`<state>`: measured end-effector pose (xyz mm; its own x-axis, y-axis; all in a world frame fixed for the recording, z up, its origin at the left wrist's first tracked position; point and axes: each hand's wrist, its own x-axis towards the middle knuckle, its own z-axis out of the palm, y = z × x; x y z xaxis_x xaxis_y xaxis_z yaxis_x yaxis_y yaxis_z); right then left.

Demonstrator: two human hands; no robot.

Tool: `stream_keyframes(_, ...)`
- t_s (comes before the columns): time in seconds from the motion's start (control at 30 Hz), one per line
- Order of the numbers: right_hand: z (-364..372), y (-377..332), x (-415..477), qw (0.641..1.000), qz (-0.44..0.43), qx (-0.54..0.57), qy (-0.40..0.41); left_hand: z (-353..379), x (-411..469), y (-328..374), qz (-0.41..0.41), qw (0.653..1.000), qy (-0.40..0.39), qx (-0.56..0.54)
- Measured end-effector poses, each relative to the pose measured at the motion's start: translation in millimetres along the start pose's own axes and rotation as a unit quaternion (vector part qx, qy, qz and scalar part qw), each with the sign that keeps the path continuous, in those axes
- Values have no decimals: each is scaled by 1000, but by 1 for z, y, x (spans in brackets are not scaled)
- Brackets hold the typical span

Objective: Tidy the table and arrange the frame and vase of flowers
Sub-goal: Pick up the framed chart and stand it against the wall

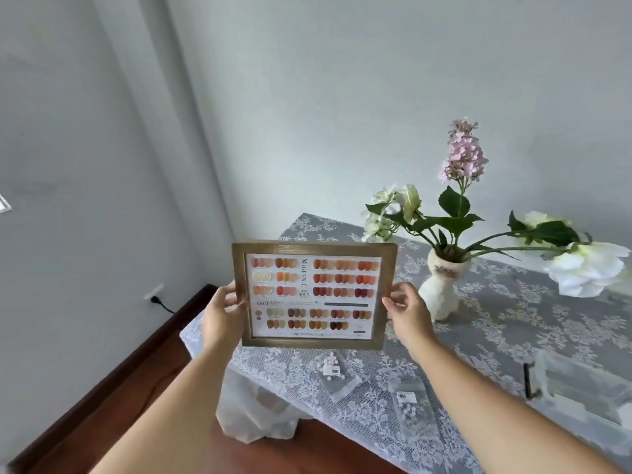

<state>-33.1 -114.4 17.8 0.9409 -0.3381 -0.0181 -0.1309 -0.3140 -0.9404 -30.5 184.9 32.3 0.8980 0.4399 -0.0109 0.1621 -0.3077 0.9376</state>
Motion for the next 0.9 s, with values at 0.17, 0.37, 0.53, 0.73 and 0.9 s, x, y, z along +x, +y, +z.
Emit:
stream_keyframes(0.17,71,-31,16,1000,-22,2,-21,-53,52,-13,1,1000,22,11)
stream_keyframes(0.37,143,-62,41,999,-12,32,-3,-85,137,-18,11,1000,-5,20)
stream_keyframes(0.53,168,-67,69,999,6,24,27,-74,196,-16,27,998,-41,40)
stream_keyframes(0.73,165,-63,124,998,2,11,66,-25,243,-2,35,996,-67,41)
stream_keyframes(0.9,163,-59,171,996,13,-14,89,15,275,10,29,996,-78,43)
